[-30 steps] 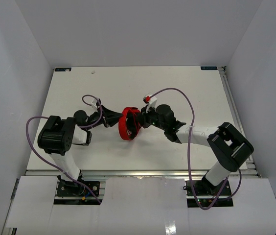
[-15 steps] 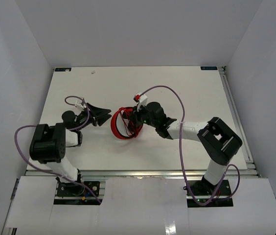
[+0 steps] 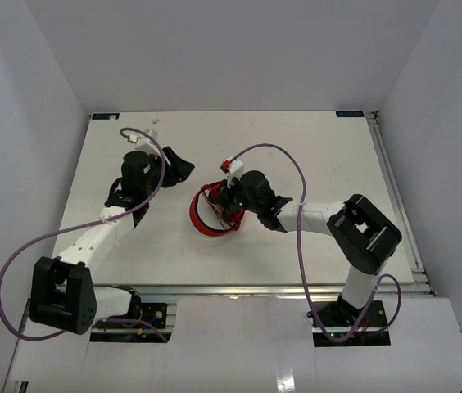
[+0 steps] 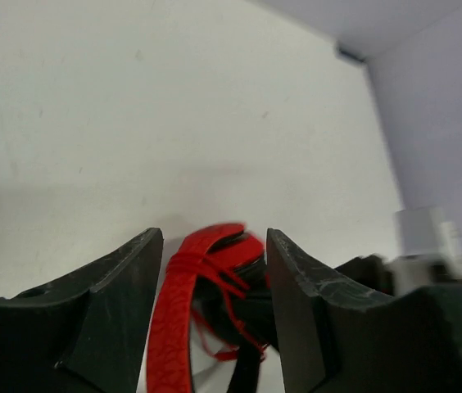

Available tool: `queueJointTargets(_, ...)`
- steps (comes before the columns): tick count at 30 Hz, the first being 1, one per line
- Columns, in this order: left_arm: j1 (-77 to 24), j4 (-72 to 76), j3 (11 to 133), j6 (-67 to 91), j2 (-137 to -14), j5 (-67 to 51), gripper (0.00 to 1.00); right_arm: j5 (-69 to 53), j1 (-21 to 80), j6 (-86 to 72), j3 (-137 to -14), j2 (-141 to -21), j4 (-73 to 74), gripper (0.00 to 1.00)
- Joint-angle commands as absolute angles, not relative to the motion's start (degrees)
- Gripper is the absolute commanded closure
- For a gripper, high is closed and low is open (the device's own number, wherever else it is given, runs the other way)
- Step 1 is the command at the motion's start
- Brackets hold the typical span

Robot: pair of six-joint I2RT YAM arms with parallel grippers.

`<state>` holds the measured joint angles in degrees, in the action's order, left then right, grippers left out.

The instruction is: Wrap the headphones

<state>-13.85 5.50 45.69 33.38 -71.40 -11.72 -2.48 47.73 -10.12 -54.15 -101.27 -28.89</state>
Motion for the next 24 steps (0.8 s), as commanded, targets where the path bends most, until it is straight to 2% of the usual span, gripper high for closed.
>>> queueJointTargets(1, -18.0, -5.8, 44.8, 25.2, -75.1, -0.1, 0.38, -0.4, 48.1, -7.8, -58.0, -101.6, -25.5, 0.92)
queueJointTargets(8, -22.9, -7.1, 40.3, 24.1, -74.4, 7.5, 0.43, 4.2, 50.0, -5.8, -62.4, -104.6, -20.3, 0.92)
queueJointTargets(17, -23.1, -7.1, 36.3, 25.0, -69.2, 15.4, 0.40, 8.5, 52.8, -5.4, -69.5, -109.4, -14.6, 0.92)
queueJointTargets(24, -23.4, -8.5, 34.9, 27.0, -65.1, 8.2, 0.40, 11.3, 54.7, -6.4, -71.6, -111.8, -13.3, 0.92)
